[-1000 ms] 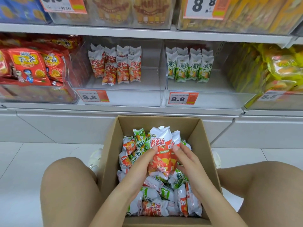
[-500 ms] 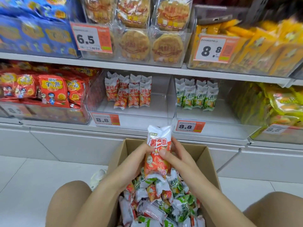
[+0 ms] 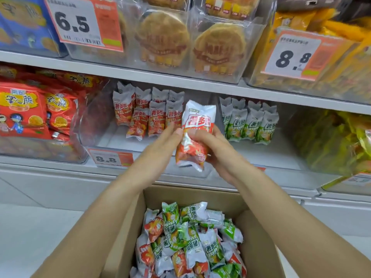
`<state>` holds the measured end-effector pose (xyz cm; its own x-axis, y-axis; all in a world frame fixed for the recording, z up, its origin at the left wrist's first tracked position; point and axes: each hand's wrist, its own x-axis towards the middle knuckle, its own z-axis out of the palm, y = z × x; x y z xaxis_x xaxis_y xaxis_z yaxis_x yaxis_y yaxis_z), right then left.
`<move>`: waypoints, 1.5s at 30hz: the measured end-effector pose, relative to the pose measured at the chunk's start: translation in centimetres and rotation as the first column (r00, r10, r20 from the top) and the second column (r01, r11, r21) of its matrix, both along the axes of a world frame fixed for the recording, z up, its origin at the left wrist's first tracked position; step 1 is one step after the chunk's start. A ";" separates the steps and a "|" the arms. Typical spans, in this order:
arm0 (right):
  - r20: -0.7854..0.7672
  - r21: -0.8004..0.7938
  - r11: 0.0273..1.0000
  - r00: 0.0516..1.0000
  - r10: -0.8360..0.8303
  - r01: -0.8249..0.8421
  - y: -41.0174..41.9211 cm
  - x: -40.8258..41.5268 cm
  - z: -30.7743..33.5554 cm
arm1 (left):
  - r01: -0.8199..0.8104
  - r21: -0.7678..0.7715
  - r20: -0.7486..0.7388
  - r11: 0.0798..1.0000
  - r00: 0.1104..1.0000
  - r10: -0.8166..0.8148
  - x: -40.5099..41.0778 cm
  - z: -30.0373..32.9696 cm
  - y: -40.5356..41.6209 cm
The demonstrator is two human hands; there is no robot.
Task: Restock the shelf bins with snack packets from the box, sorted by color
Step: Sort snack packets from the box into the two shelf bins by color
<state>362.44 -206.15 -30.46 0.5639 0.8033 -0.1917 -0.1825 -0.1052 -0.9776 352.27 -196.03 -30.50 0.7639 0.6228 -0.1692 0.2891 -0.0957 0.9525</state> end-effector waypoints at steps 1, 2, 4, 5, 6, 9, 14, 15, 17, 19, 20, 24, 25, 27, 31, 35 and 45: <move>-0.002 -0.003 1.000 1.000 -0.020 0.020 1.3 0.7 -0.3 | 0.028 0.212 -0.082 0.977 0.997 -0.011 -0.9 -1.1 1.1; 0.001 -0.021 0.999 0.999 -0.047 0.047 2.5 1.3 -0.5 | 0.020 0.367 -0.146 0.930 0.989 0.037 -2.0 -2.3 2.1; 0.035 -0.083 0.988 0.991 -0.129 0.132 5.0 3.1 -1.6 | 0.082 0.620 -0.309 0.781 0.939 0.147 -3.1 -4.6 3.9; 0.060 -0.115 0.977 0.983 -0.176 0.182 6.2 4.0 -2.2 | 0.169 0.674 -0.401 0.719 0.901 0.164 -3.6 -4.7 3.9; 0.078 -0.147 0.964 0.974 -0.211 0.221 7.2 4.7 -2.7 | 0.271 0.684 -0.493 0.677 0.856 0.156 -3.3 -5.2 4.2; 0.067 -0.207 0.942 0.965 -0.255 0.263 9.4 6.1 -4.3 | 0.374 0.683 -0.554 0.628 0.825 0.112 -3.6 -5.2 4.4; 0.138 -0.140 0.903 0.911 -0.389 0.406 11.9 7.7 -6.3 | 0.443 0.685 -0.604 0.579 0.789 0.110 -4.0 -5.0 4.3; 0.163 -0.129 0.887 0.892 -0.422 0.443 12.4 7.9 -6.6 | 0.456 0.677 -0.614 0.577 0.783 0.102 -4.0 -4.9 4.3; 0.190 -0.093 0.865 0.862 -0.470 0.492 13.3 8.6 -7.1 | 0.474 0.673 -0.623 0.568 0.777 0.090 -4.0 -4.5 4.1; 0.189 -0.074 0.866 0.859 -0.475 0.495 14.2 9.4 -7.8 | 0.492 0.670 -0.630 0.556 0.772 0.076 -3.8 -4.2 3.7; 0.197 -0.078 0.869 0.862 -0.467 0.489 14.5 9.6 -7.9 | 0.488 0.675 -0.622 0.554 0.780 0.071 -3.8 -4.2 3.4; 0.184 -0.069 0.892 0.885 -0.428 0.446 15.0 9.7 -8.1 | 0.419 0.743 -0.521 0.523 0.852 0.057 -4.2 -5.1 3.3; 0.180 -0.059 0.898 0.890 -0.419 0.435 14.9 9.9 -8.2 | 0.412 0.757 -0.511 0.507 0.857 0.066 -4.2 -5.4 3.4; 0.195 -0.061 0.907 0.896 -0.399 0.418 14.7 10.1 -8.5 | 0.430 0.739 -0.540 0.518 0.839 0.073 -4.2 -5.7 3.3; 0.225 -0.131 0.852 0.852 -0.472 0.506 14.6 10.5 -9.4 | 0.417 0.759 -0.525 0.500 0.847 0.089 -3.9 -5.9 3.1; 0.304 -0.242 0.798 0.824 -0.479 0.553 14.6 10.7 -9.6 | 0.411 0.768 -0.518 0.491 0.850 0.098 -3.8 -6.0 3.1; 0.179 -0.054 0.857 0.849 -0.497 0.513 16.1 11.7 -9.2 | 0.386 0.803 -0.489 0.455 0.863 0.129 -3.3 -6.0 2.9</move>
